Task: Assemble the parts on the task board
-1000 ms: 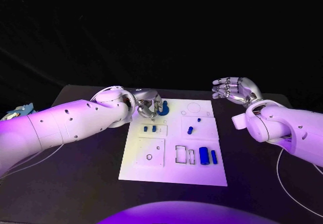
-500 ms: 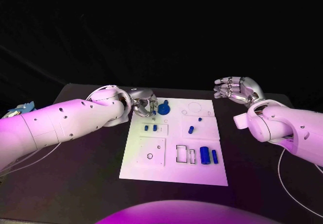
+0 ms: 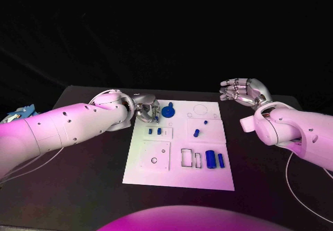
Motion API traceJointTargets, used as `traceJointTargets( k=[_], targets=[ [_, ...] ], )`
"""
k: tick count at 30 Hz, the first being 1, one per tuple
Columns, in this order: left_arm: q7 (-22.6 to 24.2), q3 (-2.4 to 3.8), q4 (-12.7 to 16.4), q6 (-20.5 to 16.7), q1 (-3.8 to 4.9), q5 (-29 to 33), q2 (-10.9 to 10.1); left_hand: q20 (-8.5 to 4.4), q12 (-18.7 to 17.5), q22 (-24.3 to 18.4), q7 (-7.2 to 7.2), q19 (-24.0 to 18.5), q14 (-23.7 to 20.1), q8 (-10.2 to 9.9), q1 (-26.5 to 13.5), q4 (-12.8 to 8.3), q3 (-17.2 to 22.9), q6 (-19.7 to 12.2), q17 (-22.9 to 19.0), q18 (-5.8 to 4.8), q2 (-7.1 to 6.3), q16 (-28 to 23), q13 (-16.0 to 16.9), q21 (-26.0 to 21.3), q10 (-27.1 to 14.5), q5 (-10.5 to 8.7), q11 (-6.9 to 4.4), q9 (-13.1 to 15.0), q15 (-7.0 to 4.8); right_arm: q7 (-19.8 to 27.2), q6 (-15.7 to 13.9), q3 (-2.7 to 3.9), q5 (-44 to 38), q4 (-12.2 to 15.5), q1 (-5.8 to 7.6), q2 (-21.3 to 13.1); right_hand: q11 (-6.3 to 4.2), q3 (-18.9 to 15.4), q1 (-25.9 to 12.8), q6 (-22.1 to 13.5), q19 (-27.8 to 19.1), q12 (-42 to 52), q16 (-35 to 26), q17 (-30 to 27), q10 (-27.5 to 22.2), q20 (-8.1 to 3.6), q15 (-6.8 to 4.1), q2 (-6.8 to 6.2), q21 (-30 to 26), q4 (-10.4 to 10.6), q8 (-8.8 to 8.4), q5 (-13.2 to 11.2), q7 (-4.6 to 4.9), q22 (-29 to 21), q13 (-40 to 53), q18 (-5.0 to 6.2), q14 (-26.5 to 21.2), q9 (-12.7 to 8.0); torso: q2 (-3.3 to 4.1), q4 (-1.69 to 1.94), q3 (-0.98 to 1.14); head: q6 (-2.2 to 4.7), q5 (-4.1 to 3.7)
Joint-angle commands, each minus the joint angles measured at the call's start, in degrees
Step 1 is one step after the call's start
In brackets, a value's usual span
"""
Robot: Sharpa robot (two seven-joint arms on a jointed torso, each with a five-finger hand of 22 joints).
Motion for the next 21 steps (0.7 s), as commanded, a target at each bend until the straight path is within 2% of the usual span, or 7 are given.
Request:
traceJointTargets(
  k=[1,21],
  targets=[
    [-0.03,-0.02,-0.29,2.12,-0.1,0.4,0.33,0.22,-0.35,-0.03,-0.12,0.23,0.09,-0.13,-0.47,-0.11,-0.32,0.3,-0.1,-0.68,0.13,0.16,-0.09,0.12,0.41,-0.22,-0.01,0.02,0.0,0.63,0.03,0.02,-0.06,0.06,-0.02,0.07,0.42,0.02,-0.13,0.47,0.1,-0.36,-0.32,-0.06,0.08,0.5,0.44,0.62,-0.37,-0.35,-0.22,0.28,4.1,-0.05,-0.06,0.7,0.03,-0.06,-0.04,-0.01,0.05,-0.07,0.03],
    [-0.63,-0.25,-0.92,3.3,-0.36,0.06,1.09,0.21,-0.44,0.07,-0.13,0.27,-0.04,-0.12,-0.67,-0.08,-0.48,0.43,-0.48,-0.71,0.12,0.04,-0.12,0.16,0.55,-0.34,-0.03,0.04,-0.02,0.66,-0.1,0.02,-0.05,0.14,-0.03,0.09,0.43,0.01,-0.14,0.5,0.13,-0.4,-0.39,-0.12,0.07,0.51,0.45,0.64,-0.42,-0.36,-0.23,0.29,4.12,-0.14,-0.14,0.7,0.04,-0.09,-0.05,0.04,-0.01,-0.19,0.09]
  ],
)
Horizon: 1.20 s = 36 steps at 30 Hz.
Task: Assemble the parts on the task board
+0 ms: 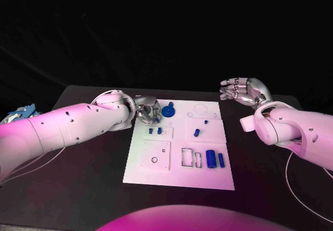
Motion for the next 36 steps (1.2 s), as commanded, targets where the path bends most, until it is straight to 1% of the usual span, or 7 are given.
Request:
traceJointTargets(
  k=[1,13,22,27,30,34,36],
  targets=[
    [-0.52,-0.11,-0.11,1.23,-0.11,-0.22,0.3,0.21,-0.23,0.08,-0.12,0.27,-0.04,-0.03,-0.67,0.09,-0.31,0.45,-0.05,-0.71,0.12,0.07,-0.08,0.16,0.56,-0.28,-0.03,0.05,-0.02,0.62,0.06,0.01,-0.08,0.09,-0.02,0.01,0.44,0.01,-0.14,0.5,-0.08,-0.4,-0.39,-0.05,0.07,0.3,0.45,0.64,-0.23,-0.36,-0.23,0.29,4.12,-0.09,-0.09,0.7,0.03,-0.09,0.03,-0.04,-0.01,-0.01,0.02],
    [-1.69,-0.35,-0.54,0.66,-0.17,-1.81,1.04,0.21,-0.27,-0.05,-0.14,0.19,-0.28,-0.04,-0.72,0.1,-0.36,0.49,-0.7,-0.69,0.17,-0.15,-0.09,0.08,0.62,-0.35,-0.05,0.06,-0.03,0.56,0.13,0.01,-0.06,0.15,-0.02,-0.03,0.44,0.01,-0.14,0.51,-0.06,-0.41,-0.41,-0.07,0.08,0.3,0.45,0.65,-0.25,-0.37,-0.23,0.29,4.13,-0.12,-0.12,0.7,0.05,-0.1,0.04,0.01,0.03,-0.06,-0.2],
    [-2.18,-0.53,-0.47,0.06,-0.2,-3.4,1.37,0.2,-0.3,0.03,-0.15,0.23,-0.32,-0.04,-0.72,0.09,-0.37,0.54,-0.81,-0.7,0.26,-0.19,-0.1,0.12,0.67,-0.39,-0.07,0.06,-0.04,0.65,0.24,0.01,0.04,0.22,-0.02,-0.08,0.46,0.03,-0.13,0.55,-0.02,-0.42,-0.46,-0.13,0.09,0.31,0.46,0.71,-0.28,-0.37,-0.24,0.3,4.18,-0.2,-0.19,0.7,0.08,-0.12,0.01,-0.03,0.0,-0.09,-0.19],
    [-2.26,-0.55,-0.34,0.17,-0.21,-3.54,1.33,0.19,-0.33,-0.08,-0.17,0.17,-0.3,-0.04,-0.69,0.05,-0.39,0.56,-0.73,-0.68,0.29,-0.17,-0.11,0.05,0.7,-0.42,-0.09,0.07,-0.06,0.68,0.26,0.01,0.06,0.22,-0.02,-0.12,0.46,0.03,-0.13,0.55,-0.02,-0.42,-0.46,-0.13,0.09,0.31,0.46,0.71,-0.28,-0.37,-0.24,0.3,4.18,-0.2,-0.19,0.7,0.08,-0.12,0.02,0.03,-0.01,-0.12,-0.26],
    [-2.23,-0.55,-0.19,0.11,-0.26,-3.49,1.29,0.16,-0.6,-0.02,-0.1,0.19,0.13,-0.32,-0.66,-0.18,-0.51,0.24,0.56,-0.69,0.09,0.25,-0.19,0.07,0.57,-0.44,-0.03,-0.02,-0.06,0.7,0.27,0.01,0.07,0.21,-0.02,-0.13,0.46,0.03,-0.13,0.55,-0.02,-0.42,-0.46,-0.13,0.09,0.31,0.46,0.71,-0.28,-0.37,-0.24,0.3,4.18,-0.2,-0.19,0.7,0.08,-0.12,0.01,0.05,-0.03,-0.1,-0.25],
    [-2.08,-0.55,-0.08,0.01,-0.3,-3.32,1.28,0.18,-0.87,-0.29,0.0,0.04,0.08,-0.58,-0.73,-0.29,-0.61,-0.03,0.5,-0.65,-0.09,0.23,-0.28,-0.11,0.43,-0.42,0.08,-0.12,0.01,0.74,0.28,0.01,0.08,0.2,-0.02,-0.13,0.46,0.03,-0.13,0.55,-0.02,-0.42,-0.46,-0.13,0.09,0.31,0.46,0.71,-0.28,-0.37,-0.24,0.3,4.18,-0.2,-0.19,0.7,0.08,-0.12,-0.02,0.09,-0.01,-0.09,-0.28],
    [-2.08,-0.55,-0.03,-0.02,-0.32,-3.2,1.26,0.27,-1.3,-0.49,0.19,-0.09,-0.1,-1.13,-0.96,-0.32,-0.68,-0.66,0.18,-0.63,-0.28,0.12,-0.44,-0.25,0.22,-0.33,0.26,-0.34,0.15,0.77,0.27,0.01,0.08,0.2,-0.02,-0.13,0.46,0.03,-0.13,0.55,-0.02,-0.42,-0.46,-0.13,0.09,0.31,0.46,0.71,-0.28,-0.37,-0.24,0.3,4.18,-0.2,-0.19,0.7,0.08,-0.12,0.02,0.05,-0.02,-0.09,-0.28]
  ],
)
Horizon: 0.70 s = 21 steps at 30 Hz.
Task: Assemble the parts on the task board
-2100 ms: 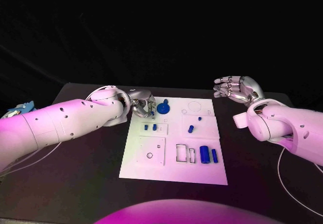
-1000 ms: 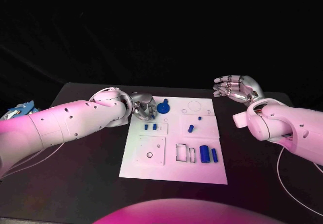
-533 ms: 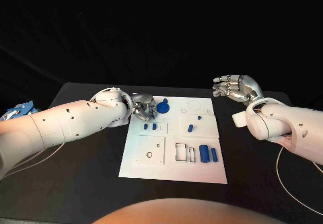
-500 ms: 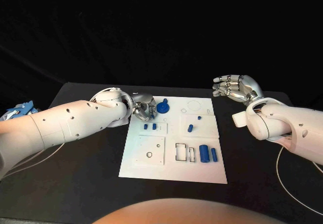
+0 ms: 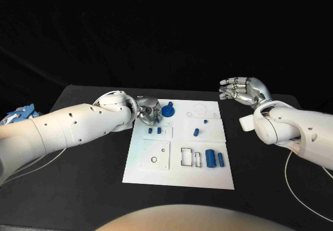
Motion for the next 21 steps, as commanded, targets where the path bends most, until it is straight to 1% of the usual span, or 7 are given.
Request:
traceJointTargets(
  k=[1,2,4,11,12,17,21],
  targets=[
    [-0.56,-0.14,0.14,0.07,-0.23,-0.44,0.1,0.32,-0.59,-0.3,0.35,-0.17,-0.16,-0.8,-0.58,-0.02,-0.37,-1.0,-0.44,-0.6,-0.37,0.08,-0.22,-0.35,-0.21,-0.07,0.33,-0.33,0.2,0.72,0.29,0.01,-0.04,0.06,-0.02,-0.01,0.47,0.05,0.12,0.59,0.03,-0.22,-0.31,-0.12,0.12,0.31,0.46,0.54,-0.34,-0.38,-0.25,0.31,4.2,-0.15,-0.14,0.71,0.12,-0.12,0.03,-0.05,-0.02,0.01,0.02],
    [-0.58,-0.14,0.15,0.03,-0.23,-0.39,0.09,0.42,-0.91,-0.49,0.55,-0.28,-0.41,-1.5,-0.67,-0.09,-0.25,-1.79,-0.91,-0.57,-0.51,-0.09,-0.33,-0.49,-0.24,0.16,0.49,-0.62,0.32,0.74,0.25,0.01,-0.04,0.06,-0.02,-0.03,0.47,0.05,0.12,0.59,0.03,-0.22,-0.31,-0.12,0.12,0.31,0.46,0.54,-0.34,-0.38,-0.25,0.31,4.2,-0.15,-0.14,0.71,0.12,-0.12,0.03,-0.03,-0.04,-0.03,-0.01],
    [-0.61,-0.13,0.17,-0.05,-0.24,-0.3,0.06,0.58,-1.28,-0.69,0.82,-0.4,-0.69,-2.27,-0.81,-0.17,-0.06,-2.53,-1.42,-0.53,-0.66,-0.28,-0.44,-0.64,-0.28,0.3,0.68,-0.94,0.48,0.77,0.18,0.01,-0.04,0.05,-0.02,-0.06,0.48,0.05,0.12,0.59,0.03,-0.23,-0.34,-0.14,0.11,0.32,0.47,0.55,-0.36,-0.39,-0.26,0.31,4.2,-0.17,-0.17,0.7,0.11,-0.13,0.02,0.03,-0.05,0.04,-0.03],
    [-0.77,-0.13,0.16,-0.01,-0.25,-0.18,0.03,0.87,-2.07,-1.28,1.19,-0.74,-1.11,-3.36,-1.43,-0.11,0.01,-3.46,-2.13,-0.42,-1.27,-0.54,-0.66,-1.06,-0.82,0.32,1.08,-1.42,0.79,0.91,-0.22,0.01,-0.02,0.02,-0.04,-0.08,0.63,-0.07,0.0,0.4,-0.06,-0.45,-0.78,-0.48,-0.12,0.41,0.63,0.53,-0.68,-0.41,-0.47,0.19,4.34,-0.6,-0.55,0.65,-0.15,-0.32,0.01,0.12,-0.06,0.01,0.07],
    [-0.81,-0.13,0.15,-0.03,-0.25,-0.18,0.01,0.97,-2.34,-1.42,1.28,-0.83,-1.28,-3.71,-1.48,-0.15,0.11,-3.82,-2.42,-0.4,-1.39,-0.66,-0.74,-1.17,-1.09,0.37,1.19,-1.58,0.89,0.93,-0.29,0.01,-0.01,0.0,-0.05,-0.08,0.64,-0.08,0.0,0.36,-0.09,-0.48,-0.87,-0.54,-0.17,0.43,0.66,0.53,-0.75,-0.42,-0.52,0.18,4.35,-0.68,-0.62,0.64,-0.19,-0.35,0.01,0.07,-0.03,0.06,0.12],
    [-0.93,-0.13,0.12,-0.23,-0.26,-0.16,-0.07,1.19,-2.87,-1.51,1.5,-0.87,-1.51,-4.53,-1.83,-0.13,0.2,-4.65,-2.83,-0.38,-1.77,-0.79,-0.88,-1.28,-1.63,0.36,1.44,-1.96,1.12,0.91,-0.39,0.01,0.02,-0.1,-0.09,-0.08,0.69,-0.13,-0.02,0.27,-0.14,-0.55,-1.05,-0.68,-0.26,0.48,0.72,0.52,-0.89,-0.46,-0.6,0.14,4.4,-0.86,-0.76,0.63,-0.3,-0.43,0.01,-0.03,-0.08,0.06,0.15],
    [-1.05,-0.12,0.12,-0.31,-0.26,-0.16,-0.15,1.27,-3.02,-1.56,1.57,-0.88,-1.59,-4.94,-1.95,-0.11,0.24,-5.14,-2.99,-0.37,-1.9,-0.84,-0.9,-1.32,-1.76,0.37,1.5,-2.16,1.18,0.86,-0.37,0.01,0.02,-0.16,-0.11,-0.08,0.7,-0.14,-0.02,0.26,-0.15,-0.56,-1.07,-0.7,-0.28,0.48,0.72,0.52,-0.91,-0.47,-0.61,0.14,4.4,-0.89,-0.78,0.63,-0.32,-0.44,0.04,-0.06,-0.04,0.11,0.19]
  ],
)
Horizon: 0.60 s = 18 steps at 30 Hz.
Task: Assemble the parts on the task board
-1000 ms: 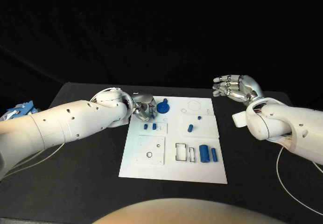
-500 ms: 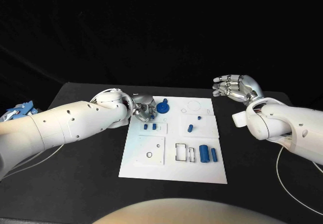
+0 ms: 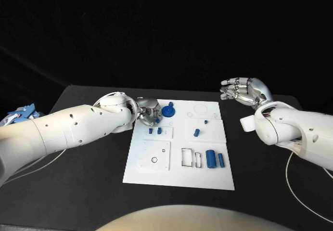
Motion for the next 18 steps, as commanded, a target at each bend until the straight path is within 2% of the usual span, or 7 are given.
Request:
traceJointTargets(
  k=[1,8,11,18],
  targets=[
    [-0.38,0.02,0.1,-0.3,-0.01,-0.09,-0.03,0.45,-0.27,-0.08,-0.03,-0.07,-0.34,-0.35,-0.39,-0.11,0.24,-0.26,-0.08,-0.37,-0.33,-0.31,-0.04,-0.22,-0.43,0.37,0.17,-0.06,-0.06,0.62,-0.06,0.01,-0.04,-0.04,-0.05,0.0,0.48,0.02,-0.02,0.26,0.06,-0.32,-0.18,-0.06,-0.06,0.27,0.31,0.52,-0.22,-0.3,-0.33,0.14,4.4,-0.07,-0.06,0.63,0.1,-0.09,0.03,-0.06,0.04,0.03,0.03],
    [-0.74,0.05,0.17,-0.48,-0.01,-0.1,-0.37,0.7,-0.94,-0.61,0.23,-0.34,-0.74,-0.95,-0.75,-0.08,0.16,-0.72,-0.9,-0.28,-0.83,-0.57,-0.2,-0.57,-1.82,0.34,0.56,-0.42,0.25,0.4,0.0,0.01,-0.04,-0.12,-0.08,-0.03,0.59,-0.12,-0.05,0.12,-0.12,-0.45,-0.61,-0.38,-0.27,0.39,0.46,0.45,-0.56,-0.41,-0.48,0.1,4.48,-0.49,-0.31,0.6,-0.21,-0.24,0.0,-0.04,0.07,-0.02,0.03],
    [-0.99,0.06,0.19,-0.47,-0.01,-0.11,-0.61,0.97,-1.56,-1.42,0.41,-0.82,-1.48,-1.38,-1.02,-0.02,0.04,-1.06,-2.46,-0.13,-1.19,-1.11,-0.39,-1.12,-3.41,0.34,0.9,-0.69,0.54,0.28,0.02,0.01,-0.04,-0.18,-0.09,-0.05,0.62,-0.17,-0.06,0.09,-0.2,-0.48,-0.75,-0.48,-0.33,0.44,0.5,0.44,-0.68,-0.44,-0.53,0.09,4.51,-0.62,-0.37,0.59,-0.32,-0.28,0.01,-0.09,0.1,0.01,0.09],
    [-1.17,0.16,0.41,-0.84,-0.01,-0.1,-1.74,1.21,-1.89,-2.18,0.62,-1.3,-2.2,-1.67,-0.99,-0.07,0.01,-1.25,-3.9,0.02,-1.3,-1.59,-0.5,-1.63,-4.69,0.41,1.22,-0.89,0.8,-0.56,0.74,0.01,-0.55,-0.69,-0.12,-0.06,0.68,-0.24,-0.04,0.04,-0.32,-0.54,-0.98,-0.65,-0.47,0.51,0.58,0.41,-0.87,-0.52,-0.58,0.09,4.55,-0.85,-0.46,0.58,-0.49,-0.35,-0.03,-0.12,0.09,0.04,0.02]
  ],
)
